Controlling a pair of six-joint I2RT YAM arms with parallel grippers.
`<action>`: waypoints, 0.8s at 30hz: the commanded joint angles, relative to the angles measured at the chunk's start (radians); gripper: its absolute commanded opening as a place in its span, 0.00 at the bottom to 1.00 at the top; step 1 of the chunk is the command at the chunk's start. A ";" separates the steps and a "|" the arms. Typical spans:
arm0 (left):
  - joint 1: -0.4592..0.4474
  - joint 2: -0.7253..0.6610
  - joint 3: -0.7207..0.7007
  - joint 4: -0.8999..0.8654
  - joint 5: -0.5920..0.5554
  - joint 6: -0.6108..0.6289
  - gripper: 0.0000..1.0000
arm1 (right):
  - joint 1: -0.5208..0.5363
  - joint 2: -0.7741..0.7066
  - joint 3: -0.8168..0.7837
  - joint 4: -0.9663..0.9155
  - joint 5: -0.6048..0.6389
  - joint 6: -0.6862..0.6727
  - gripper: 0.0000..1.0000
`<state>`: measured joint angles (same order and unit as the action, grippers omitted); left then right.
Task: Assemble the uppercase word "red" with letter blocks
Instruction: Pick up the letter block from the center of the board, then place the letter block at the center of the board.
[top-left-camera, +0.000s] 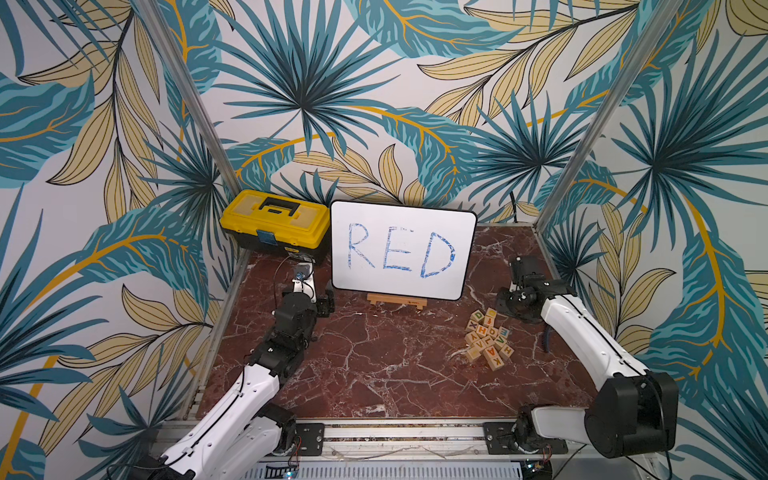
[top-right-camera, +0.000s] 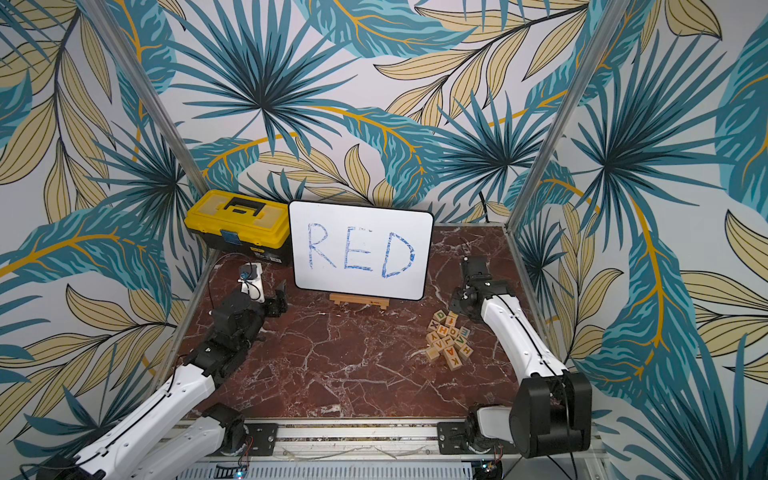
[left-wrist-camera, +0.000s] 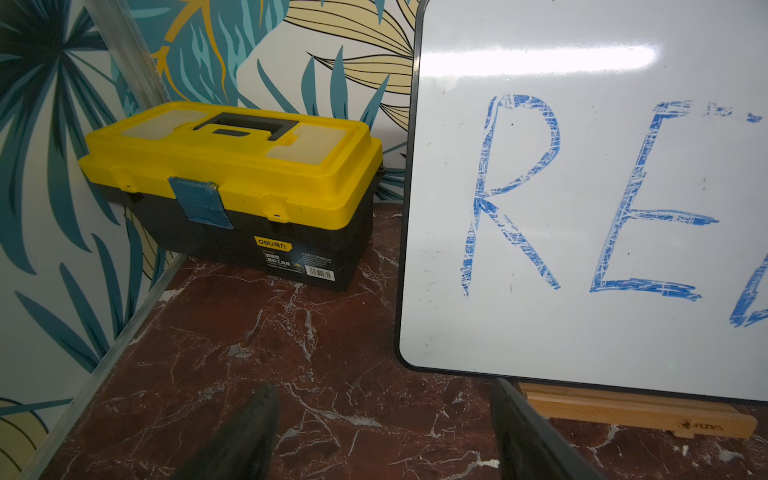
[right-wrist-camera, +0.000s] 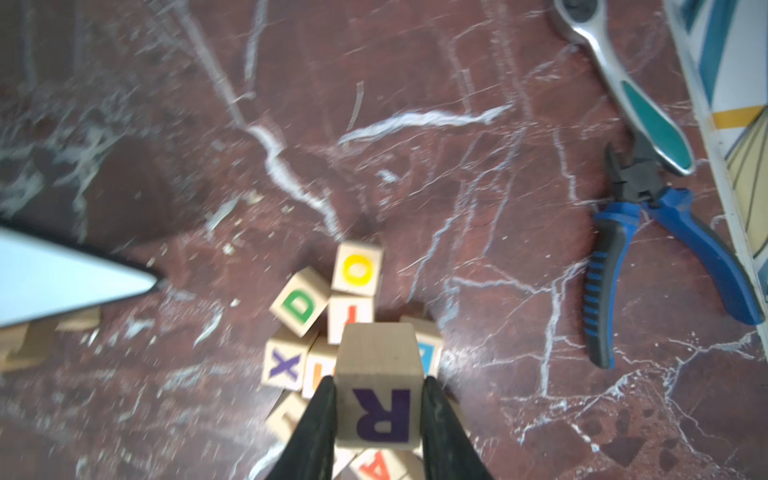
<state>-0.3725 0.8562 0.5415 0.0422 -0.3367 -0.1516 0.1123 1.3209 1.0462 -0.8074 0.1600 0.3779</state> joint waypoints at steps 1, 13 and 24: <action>-0.003 -0.013 0.032 -0.008 -0.011 -0.020 0.80 | 0.107 -0.026 0.028 -0.113 0.023 0.042 0.29; 0.000 0.003 -0.001 -0.031 -0.066 -0.096 0.80 | 0.542 0.196 0.105 0.025 -0.018 0.271 0.27; 0.047 -0.012 -0.050 -0.090 -0.074 -0.210 0.79 | 0.737 0.491 0.331 0.106 -0.117 0.448 0.26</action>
<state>-0.3470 0.8593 0.5304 -0.0227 -0.4114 -0.3134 0.8146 1.7817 1.3231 -0.7116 0.0654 0.7574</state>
